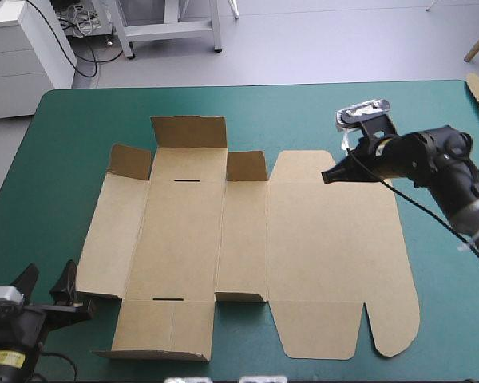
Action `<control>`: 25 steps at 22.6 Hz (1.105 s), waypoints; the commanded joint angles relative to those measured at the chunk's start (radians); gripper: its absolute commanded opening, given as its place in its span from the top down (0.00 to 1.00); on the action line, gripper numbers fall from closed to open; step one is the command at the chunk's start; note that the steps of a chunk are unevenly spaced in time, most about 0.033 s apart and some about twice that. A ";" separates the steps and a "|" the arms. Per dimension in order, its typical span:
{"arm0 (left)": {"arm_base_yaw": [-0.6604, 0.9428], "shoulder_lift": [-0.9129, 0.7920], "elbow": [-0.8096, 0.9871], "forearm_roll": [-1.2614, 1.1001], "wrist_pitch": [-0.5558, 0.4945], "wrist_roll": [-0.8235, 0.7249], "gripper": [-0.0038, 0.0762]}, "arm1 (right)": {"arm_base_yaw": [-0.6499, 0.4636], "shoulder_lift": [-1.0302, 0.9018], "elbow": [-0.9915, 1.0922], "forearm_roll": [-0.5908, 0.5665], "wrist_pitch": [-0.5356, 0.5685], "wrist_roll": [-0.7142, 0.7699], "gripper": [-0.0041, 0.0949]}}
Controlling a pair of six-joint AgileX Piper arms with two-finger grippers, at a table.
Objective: Fold the box
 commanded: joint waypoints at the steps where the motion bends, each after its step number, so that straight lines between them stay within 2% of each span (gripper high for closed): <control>1: -0.004 0.203 -0.104 -0.010 -0.109 0.075 0.40 | -0.009 -0.156 0.095 0.004 -0.055 0.005 0.96; 7: -0.004 0.542 -0.405 -0.009 -0.043 0.147 0.40 | -0.009 -0.348 0.300 -0.003 -0.070 0.046 0.96; 11: -0.004 0.783 -0.720 -0.009 0.122 0.145 0.40 | -0.009 -0.491 0.464 -0.049 -0.092 0.102 0.96; 14: -0.004 0.872 -0.838 -0.009 0.215 0.147 0.40 | -0.009 -0.567 0.530 -0.051 -0.127 0.107 0.96; 17: -0.004 0.937 -0.913 -0.009 0.287 0.147 0.40 | -0.009 -0.626 0.577 -0.049 -0.139 0.117 0.96; 21: 0.000 1.009 -0.934 -0.010 0.327 0.119 0.40 | -0.009 -0.741 0.663 -0.047 -0.137 0.148 0.96; 25: 0.000 1.076 -0.934 -0.008 0.452 0.115 0.40 | -0.009 -0.902 0.727 -0.042 -0.109 0.166 0.96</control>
